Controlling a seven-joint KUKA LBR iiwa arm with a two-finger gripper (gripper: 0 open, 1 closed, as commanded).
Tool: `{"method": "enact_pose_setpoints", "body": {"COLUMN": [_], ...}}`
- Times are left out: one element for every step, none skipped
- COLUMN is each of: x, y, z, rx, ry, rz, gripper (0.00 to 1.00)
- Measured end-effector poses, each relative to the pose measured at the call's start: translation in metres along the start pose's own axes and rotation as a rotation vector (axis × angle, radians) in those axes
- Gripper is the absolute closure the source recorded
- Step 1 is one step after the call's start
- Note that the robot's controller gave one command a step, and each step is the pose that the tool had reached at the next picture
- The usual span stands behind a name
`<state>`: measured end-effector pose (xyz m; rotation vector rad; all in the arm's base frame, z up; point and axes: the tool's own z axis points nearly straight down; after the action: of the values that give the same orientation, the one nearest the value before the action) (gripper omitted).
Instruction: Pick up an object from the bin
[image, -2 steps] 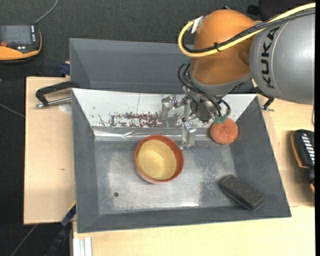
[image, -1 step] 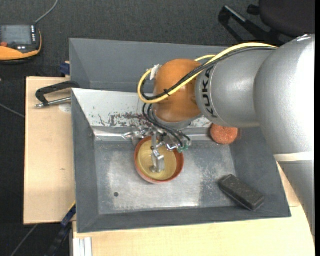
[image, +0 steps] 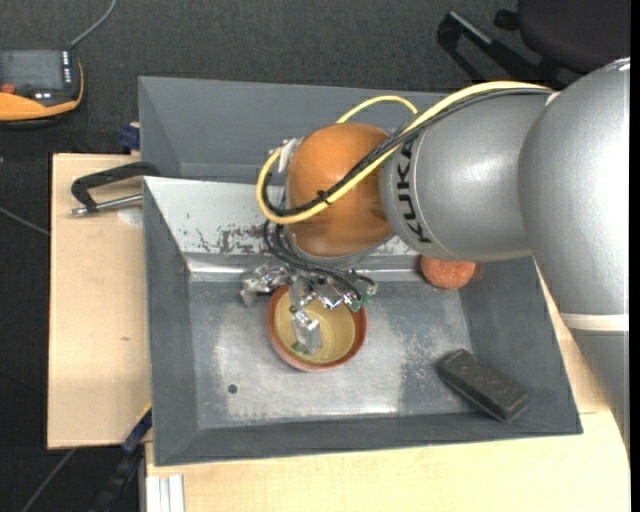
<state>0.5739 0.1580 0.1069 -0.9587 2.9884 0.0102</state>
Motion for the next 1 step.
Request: {"method": "enact_pose_setpoints", "body": {"x": [0.0196], "y": [-0.0714], "z": [0.0052], "rx": [0.005], "ry": [-0.006], "rz": [-0.040], "gripper": [0.00]}}
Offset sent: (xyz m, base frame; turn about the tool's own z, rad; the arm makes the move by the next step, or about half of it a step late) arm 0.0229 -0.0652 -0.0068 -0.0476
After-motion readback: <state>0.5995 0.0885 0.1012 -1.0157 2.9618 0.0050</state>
